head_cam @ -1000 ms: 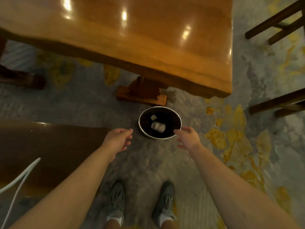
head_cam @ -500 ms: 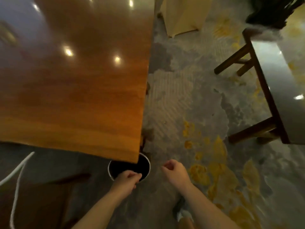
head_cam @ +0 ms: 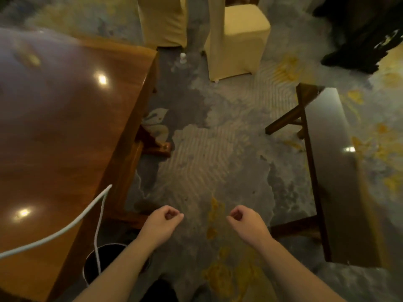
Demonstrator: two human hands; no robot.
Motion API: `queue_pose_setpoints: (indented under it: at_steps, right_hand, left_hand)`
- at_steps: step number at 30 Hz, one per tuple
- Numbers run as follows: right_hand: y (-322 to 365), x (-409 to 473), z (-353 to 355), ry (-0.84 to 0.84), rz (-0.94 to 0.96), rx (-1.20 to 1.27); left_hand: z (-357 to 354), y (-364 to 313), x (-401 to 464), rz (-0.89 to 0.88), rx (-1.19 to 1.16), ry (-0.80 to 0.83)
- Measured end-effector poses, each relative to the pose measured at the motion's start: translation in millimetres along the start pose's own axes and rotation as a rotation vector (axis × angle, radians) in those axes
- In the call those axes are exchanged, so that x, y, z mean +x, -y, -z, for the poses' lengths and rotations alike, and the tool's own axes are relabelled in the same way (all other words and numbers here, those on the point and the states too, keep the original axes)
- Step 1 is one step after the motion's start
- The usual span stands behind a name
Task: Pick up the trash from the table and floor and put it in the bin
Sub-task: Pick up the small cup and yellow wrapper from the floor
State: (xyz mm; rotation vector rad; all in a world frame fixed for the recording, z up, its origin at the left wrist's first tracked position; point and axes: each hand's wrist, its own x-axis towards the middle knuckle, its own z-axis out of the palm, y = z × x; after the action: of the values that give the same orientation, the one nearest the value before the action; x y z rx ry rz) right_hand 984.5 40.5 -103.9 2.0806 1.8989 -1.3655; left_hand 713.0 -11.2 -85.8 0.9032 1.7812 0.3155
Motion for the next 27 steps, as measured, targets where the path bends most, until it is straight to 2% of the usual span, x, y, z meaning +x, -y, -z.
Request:
queue_pose_setpoints:
  at_steps: [6,11,14,21,27]
  right_hand:
    - [43,73,112,-0.055,0.106,-0.104]
    - [103,180,195,-0.083,0.172,-0.212]
    - [150,252,246,-0.098,0.213,-0.29]
    - [270,400,353,-0.082,0.332,-0.365]
    - [345,528,397,-0.018,0.43,-0.412]
  left_hand:
    - [28,-115,76,-0.197,0.244,-0.092]
    - [57,-214,184,-0.266,0.285,-0.096]
    - [86,-277,244,-0.306,0.307,-0.162]
    - [179,-406,345,-0.244,0.311,-0.303]
    - [233,-465,433,-0.134,0.311,-0.428]
